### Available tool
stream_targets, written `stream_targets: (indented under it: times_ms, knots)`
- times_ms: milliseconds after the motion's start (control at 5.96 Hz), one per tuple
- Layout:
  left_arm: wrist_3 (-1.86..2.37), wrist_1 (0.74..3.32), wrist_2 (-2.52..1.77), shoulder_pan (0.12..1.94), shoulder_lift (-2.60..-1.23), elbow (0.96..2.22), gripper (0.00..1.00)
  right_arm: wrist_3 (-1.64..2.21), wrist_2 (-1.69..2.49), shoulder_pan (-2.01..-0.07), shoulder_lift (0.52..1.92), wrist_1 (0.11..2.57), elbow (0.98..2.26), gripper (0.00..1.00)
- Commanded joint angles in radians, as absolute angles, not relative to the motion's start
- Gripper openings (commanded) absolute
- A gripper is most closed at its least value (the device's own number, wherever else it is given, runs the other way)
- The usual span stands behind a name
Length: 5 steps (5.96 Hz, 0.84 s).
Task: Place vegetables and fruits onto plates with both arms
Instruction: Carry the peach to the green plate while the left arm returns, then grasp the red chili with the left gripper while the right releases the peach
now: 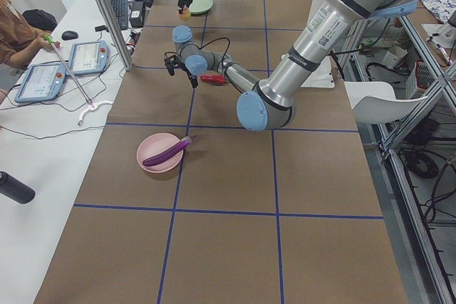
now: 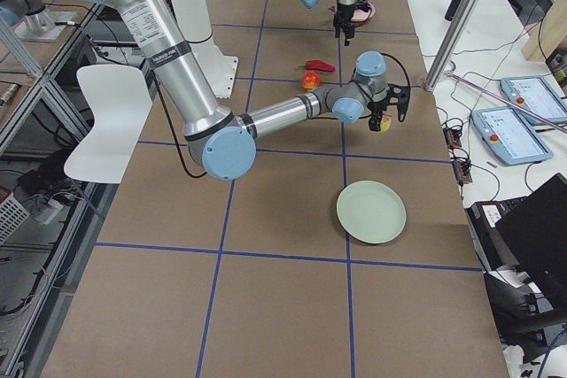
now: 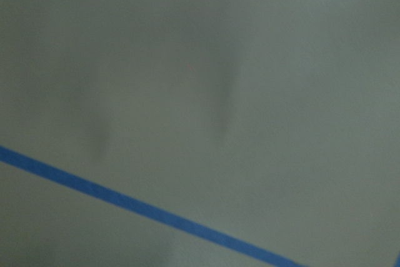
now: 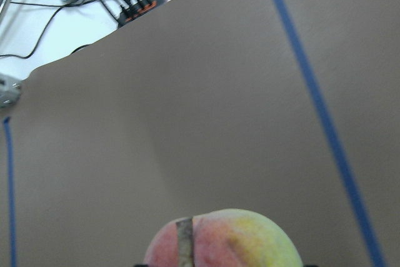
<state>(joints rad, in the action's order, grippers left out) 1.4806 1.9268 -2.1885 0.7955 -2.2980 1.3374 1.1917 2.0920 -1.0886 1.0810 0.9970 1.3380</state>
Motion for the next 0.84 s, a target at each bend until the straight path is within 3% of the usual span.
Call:
stream_targets:
  times_ms: [0, 503, 671]
  knots:
    - [1.483, 1.925, -2.154, 0.747, -2.298, 1.359, 1.00, 0.932, 2.094, -1.211, 1.173, 1.064, 1.272, 0.00]
    - [1.477, 1.922, -1.973, 0.612, -2.324, 1.384, 1.00, 0.878, 2.077, -1.227, 1.251, 1.062, 1.184, 0.00]
    - [1.464, 1.919, -1.968, 0.609, -2.322, 1.379, 1.00, 0.867, 2.077, -1.227, 1.252, 1.062, 1.186, 0.22]
